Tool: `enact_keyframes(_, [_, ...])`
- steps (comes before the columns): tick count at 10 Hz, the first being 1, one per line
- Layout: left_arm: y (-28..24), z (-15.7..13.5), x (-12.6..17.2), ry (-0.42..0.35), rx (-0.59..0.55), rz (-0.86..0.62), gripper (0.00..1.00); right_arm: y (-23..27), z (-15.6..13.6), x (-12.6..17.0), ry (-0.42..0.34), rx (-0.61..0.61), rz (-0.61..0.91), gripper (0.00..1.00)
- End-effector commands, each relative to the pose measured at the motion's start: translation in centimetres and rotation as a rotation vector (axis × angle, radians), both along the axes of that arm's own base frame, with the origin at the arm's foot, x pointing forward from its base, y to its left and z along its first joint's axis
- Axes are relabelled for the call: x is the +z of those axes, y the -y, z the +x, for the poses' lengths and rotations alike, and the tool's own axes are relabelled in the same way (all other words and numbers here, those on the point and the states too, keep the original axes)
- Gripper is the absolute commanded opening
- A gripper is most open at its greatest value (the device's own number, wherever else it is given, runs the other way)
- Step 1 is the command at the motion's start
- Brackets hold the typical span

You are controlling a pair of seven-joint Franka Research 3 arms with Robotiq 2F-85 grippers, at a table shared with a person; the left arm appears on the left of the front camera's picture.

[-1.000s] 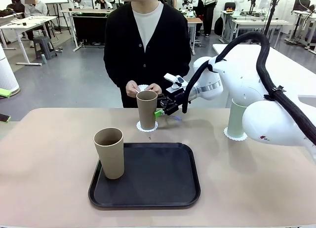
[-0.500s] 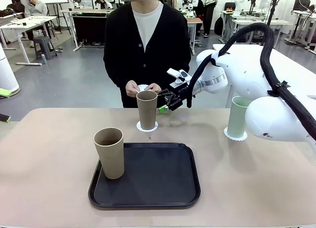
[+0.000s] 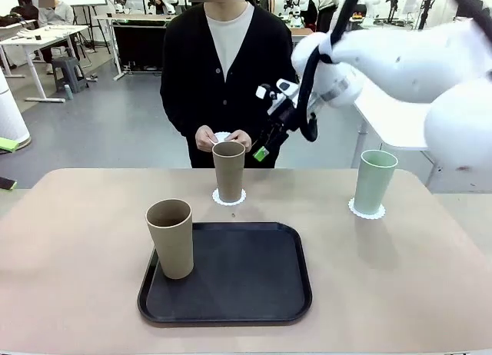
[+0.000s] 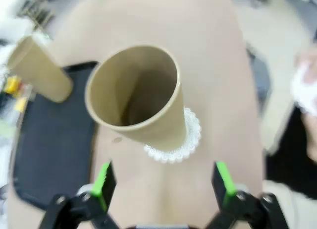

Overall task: Place coasters on the table and set cups on them.
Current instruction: Take one Reusable plastic cup from the Flat Tray and place it on a coaster set by the human.

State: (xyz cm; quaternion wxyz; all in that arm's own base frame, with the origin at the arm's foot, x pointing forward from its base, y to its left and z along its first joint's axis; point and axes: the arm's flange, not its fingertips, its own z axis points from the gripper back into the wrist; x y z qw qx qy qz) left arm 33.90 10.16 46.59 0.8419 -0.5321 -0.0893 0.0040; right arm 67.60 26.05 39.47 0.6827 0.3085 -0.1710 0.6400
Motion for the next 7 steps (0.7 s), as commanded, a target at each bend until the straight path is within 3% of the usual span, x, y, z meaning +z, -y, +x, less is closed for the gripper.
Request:
enact_keyframes(1, [-0.1, -0.1, 0.1, 0.01, -0.001, -0.011, 1.0, 1.0, -9.2, 4.7, -0.091, -0.301, -0.273, 1.0])
enact_keyframes(2, [-0.1, -0.1, 0.1, 0.01, -0.001, -0.011, 1.0, 1.7, -10.2, 6.7, -0.087, -0.4, -0.335, 1.0])
enact_keyframes(5, [-0.1, -0.1, 0.1, 0.01, -0.001, -0.011, 1.0, 1.8, -15.3, 11.0, -0.207, -0.618, -0.551, 1.0])
enact_keyframes(7, [-0.1, -0.1, 0.1, 0.01, -0.001, -0.011, 1.0, 0.8, -15.4, 12.5, -0.152, -0.725, -0.592, 1.0])
